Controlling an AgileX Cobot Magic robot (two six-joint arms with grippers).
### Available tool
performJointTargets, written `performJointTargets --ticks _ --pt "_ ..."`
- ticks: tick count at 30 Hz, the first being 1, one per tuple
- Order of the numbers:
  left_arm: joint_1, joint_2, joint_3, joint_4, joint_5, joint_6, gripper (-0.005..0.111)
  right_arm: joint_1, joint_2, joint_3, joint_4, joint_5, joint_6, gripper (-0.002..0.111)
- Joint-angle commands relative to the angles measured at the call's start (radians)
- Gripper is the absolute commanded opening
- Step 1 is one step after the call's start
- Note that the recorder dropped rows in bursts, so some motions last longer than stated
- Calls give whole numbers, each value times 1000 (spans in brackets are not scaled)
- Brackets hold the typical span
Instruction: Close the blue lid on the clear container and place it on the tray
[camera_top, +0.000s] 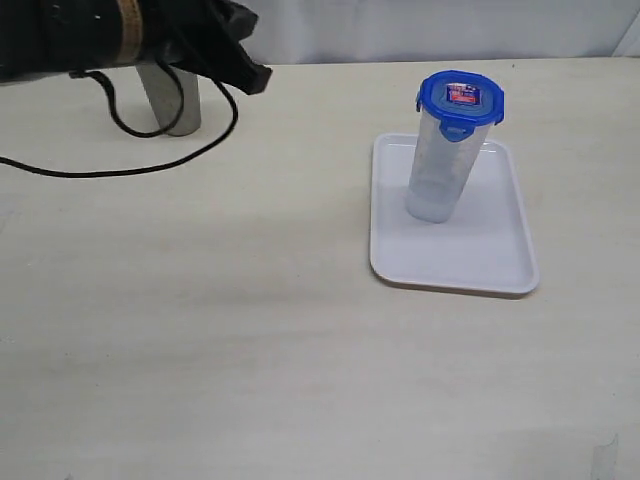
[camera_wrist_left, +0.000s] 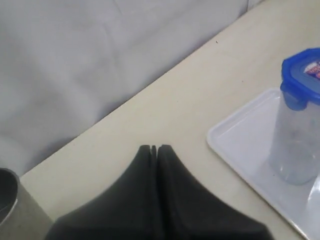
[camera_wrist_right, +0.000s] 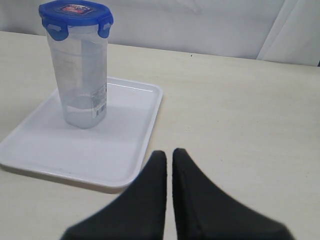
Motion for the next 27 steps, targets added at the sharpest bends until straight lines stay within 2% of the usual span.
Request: performJointTargets --ticks 1,2,4,8,10,17,27 --pt "63 -131 92 -135 -186 -3 0 -3 -4 2 1 -15 -2 4" --pt "92 -186 139 -185 -277 7 0 -3 -4 2 1 -15 -2 4" --pt "117 -267 217 -275 -351 62 0 -3 -4 2 1 -15 -2 4" --pt "119 -437 371 -462 -360 234 0 -3 -4 2 1 -15 -2 4" --pt "119 -513 437 -494 -360 276 0 -3 -4 2 1 -15 -2 4" --pt "119 -782 615 -536 -360 293 0 -3 -4 2 1 -15 -2 4" --pt "119 -1012 817 -536 -372 295 0 -3 -4 2 1 -15 -2 4"
